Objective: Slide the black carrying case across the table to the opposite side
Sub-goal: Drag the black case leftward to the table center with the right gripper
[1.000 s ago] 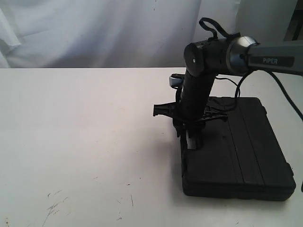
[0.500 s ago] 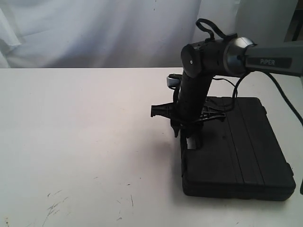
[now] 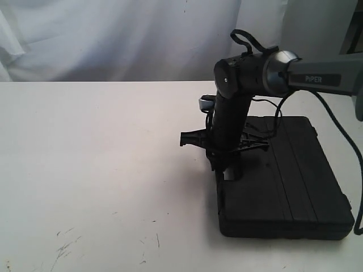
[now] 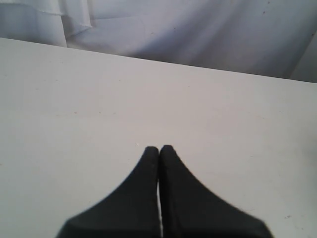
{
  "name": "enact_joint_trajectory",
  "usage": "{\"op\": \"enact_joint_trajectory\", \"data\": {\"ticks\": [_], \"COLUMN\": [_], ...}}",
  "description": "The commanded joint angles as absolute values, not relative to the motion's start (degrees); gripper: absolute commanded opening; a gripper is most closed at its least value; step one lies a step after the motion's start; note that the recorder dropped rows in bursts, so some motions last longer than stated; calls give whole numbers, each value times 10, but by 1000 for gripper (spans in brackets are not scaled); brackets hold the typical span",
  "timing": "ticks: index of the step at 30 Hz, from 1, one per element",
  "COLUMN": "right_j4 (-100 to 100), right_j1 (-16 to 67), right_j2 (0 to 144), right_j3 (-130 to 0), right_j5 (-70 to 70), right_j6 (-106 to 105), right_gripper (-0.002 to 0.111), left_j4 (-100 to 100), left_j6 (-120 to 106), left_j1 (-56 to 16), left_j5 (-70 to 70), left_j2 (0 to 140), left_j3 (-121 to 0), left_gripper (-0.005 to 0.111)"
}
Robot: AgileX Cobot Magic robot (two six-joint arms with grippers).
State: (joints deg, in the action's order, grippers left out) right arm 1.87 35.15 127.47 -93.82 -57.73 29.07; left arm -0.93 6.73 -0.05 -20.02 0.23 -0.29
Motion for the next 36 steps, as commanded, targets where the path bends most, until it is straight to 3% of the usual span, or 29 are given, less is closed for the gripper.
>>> {"op": "enact_joint_trajectory", "data": {"ticks": [1, 36], "right_j4": [53, 94], "right_j1": [376, 471], "right_j2": [1276, 1428], "right_j3": [-944, -1235], "right_j5": [-555, -537], "right_j6": [288, 397], "right_gripper": [0, 0], "left_j4": [-12, -12], "left_j6": [68, 68], "left_j1": [-3, -3], "left_j5": [-194, -194], "left_j2": [0, 0], "left_j3": [0, 0], "left_gripper": [0, 0]}}
